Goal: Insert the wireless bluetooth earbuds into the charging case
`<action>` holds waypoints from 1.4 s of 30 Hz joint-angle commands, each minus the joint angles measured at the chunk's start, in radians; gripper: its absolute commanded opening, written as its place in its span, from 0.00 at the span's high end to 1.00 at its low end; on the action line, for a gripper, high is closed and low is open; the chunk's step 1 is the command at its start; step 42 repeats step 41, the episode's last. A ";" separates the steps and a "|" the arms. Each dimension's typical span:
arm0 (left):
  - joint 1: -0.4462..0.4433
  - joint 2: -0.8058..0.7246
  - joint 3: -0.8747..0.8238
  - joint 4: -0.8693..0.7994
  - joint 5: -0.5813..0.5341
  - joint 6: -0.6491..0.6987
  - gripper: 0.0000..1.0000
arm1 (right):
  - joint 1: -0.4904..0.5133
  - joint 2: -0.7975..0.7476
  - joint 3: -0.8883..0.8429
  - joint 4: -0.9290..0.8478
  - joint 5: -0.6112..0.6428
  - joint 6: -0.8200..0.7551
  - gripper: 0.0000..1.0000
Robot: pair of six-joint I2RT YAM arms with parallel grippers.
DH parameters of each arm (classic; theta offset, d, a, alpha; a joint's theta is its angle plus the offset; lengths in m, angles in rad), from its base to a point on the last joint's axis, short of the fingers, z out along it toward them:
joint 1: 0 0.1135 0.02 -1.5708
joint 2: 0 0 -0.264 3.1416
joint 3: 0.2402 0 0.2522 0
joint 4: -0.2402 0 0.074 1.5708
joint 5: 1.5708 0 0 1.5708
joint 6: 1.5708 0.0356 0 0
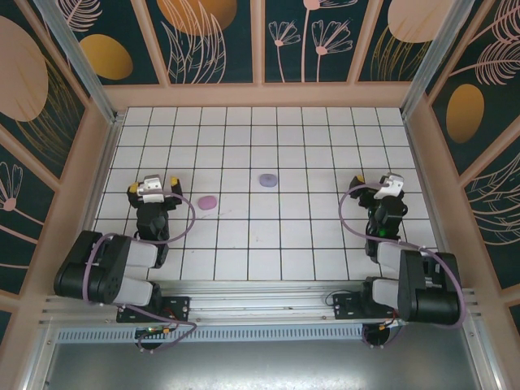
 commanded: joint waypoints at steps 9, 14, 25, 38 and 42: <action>0.088 0.072 0.067 0.007 0.197 -0.039 0.01 | -0.006 0.229 0.033 0.228 -0.067 -0.030 0.01; 0.099 0.069 0.075 -0.014 0.208 -0.047 0.01 | 0.038 0.264 0.075 0.183 -0.054 -0.084 0.01; 0.099 0.068 0.073 -0.012 0.200 -0.047 0.01 | 0.043 0.267 0.071 0.193 -0.064 -0.092 0.01; 0.099 0.068 0.075 -0.016 0.201 -0.049 0.01 | 0.042 0.268 0.072 0.192 -0.064 -0.092 0.01; 0.099 0.068 0.074 -0.015 0.201 -0.048 0.01 | 0.041 0.269 0.073 0.192 -0.067 -0.092 0.01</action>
